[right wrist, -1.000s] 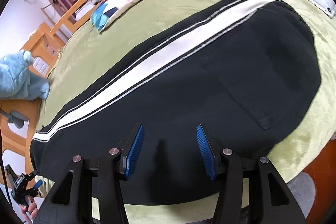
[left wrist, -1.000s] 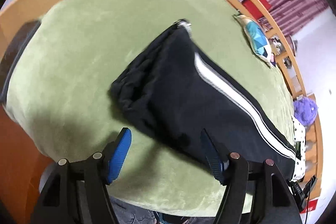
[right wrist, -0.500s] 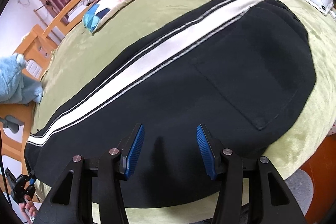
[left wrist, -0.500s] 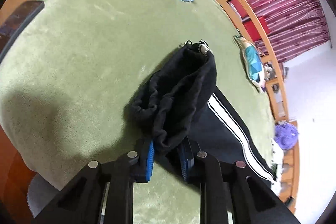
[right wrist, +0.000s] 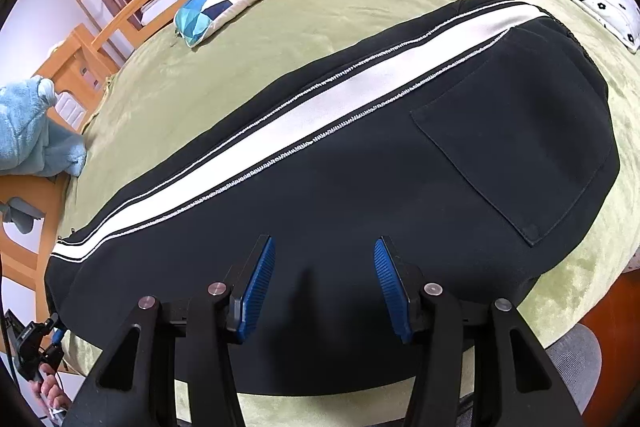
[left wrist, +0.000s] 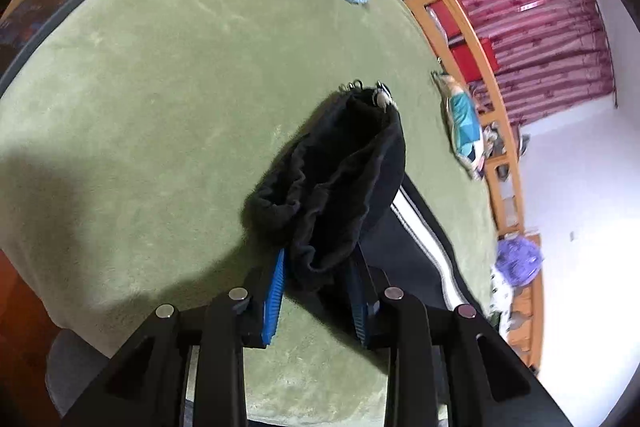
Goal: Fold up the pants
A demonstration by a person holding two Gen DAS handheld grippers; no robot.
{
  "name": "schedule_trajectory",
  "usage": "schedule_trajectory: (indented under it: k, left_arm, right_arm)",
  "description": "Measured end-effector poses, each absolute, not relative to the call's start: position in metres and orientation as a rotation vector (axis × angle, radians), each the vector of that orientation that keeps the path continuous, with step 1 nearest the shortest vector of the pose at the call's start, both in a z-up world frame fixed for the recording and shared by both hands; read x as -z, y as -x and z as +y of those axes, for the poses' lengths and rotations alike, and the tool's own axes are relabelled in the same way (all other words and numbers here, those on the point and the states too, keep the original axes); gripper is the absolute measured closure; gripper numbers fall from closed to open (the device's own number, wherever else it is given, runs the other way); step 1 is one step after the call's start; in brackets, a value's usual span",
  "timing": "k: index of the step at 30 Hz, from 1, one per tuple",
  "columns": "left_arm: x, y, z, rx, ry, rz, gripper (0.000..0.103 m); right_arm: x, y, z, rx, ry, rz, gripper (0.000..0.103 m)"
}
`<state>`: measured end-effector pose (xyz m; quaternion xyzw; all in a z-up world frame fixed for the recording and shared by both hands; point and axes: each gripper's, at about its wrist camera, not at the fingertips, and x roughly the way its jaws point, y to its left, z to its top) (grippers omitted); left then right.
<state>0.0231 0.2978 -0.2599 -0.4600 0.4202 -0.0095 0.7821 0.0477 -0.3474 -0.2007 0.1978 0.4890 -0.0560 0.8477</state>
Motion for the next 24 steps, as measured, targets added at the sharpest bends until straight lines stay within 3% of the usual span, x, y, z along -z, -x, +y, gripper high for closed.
schedule_trajectory:
  k: [9, 11, 15, 18, 19, 22, 24]
  left_arm:
    - [0.262, -0.031, 0.295, 0.005, 0.946, 0.924, 0.076]
    - [0.261, -0.031, 0.301, 0.0, 0.962, 0.896, 0.088]
    - [0.247, -0.028, 0.319, -0.003, 0.965, 0.848, 0.09]
    - [0.244, -0.037, 0.314, -0.033, 0.899, 0.918, 0.089]
    - [0.245, -0.042, 0.309, -0.056, 0.857, 0.965, 0.088]
    - [0.242, -0.046, 0.302, -0.154, 0.767, 1.069, 0.063]
    - [0.23, -0.042, 0.297, -0.185, 0.706, 1.071, 0.058]
  right_arm:
    - [0.202, -0.049, -0.345, 0.125, -0.419, 1.038, 0.052]
    - [0.203, -0.049, -0.343, 0.125, -0.408, 1.04, 0.052]
    - [0.205, -0.049, -0.345, 0.126, -0.412, 1.047, 0.052]
    - [0.205, -0.048, -0.35, 0.133, -0.422, 1.039, 0.052]
    - [0.205, -0.048, -0.352, 0.134, -0.426, 1.038, 0.052]
    - [0.203, -0.044, -0.359, 0.129, -0.438, 1.025, 0.052]
    - [0.198, -0.039, -0.368, 0.134, -0.429, 1.01, 0.052]
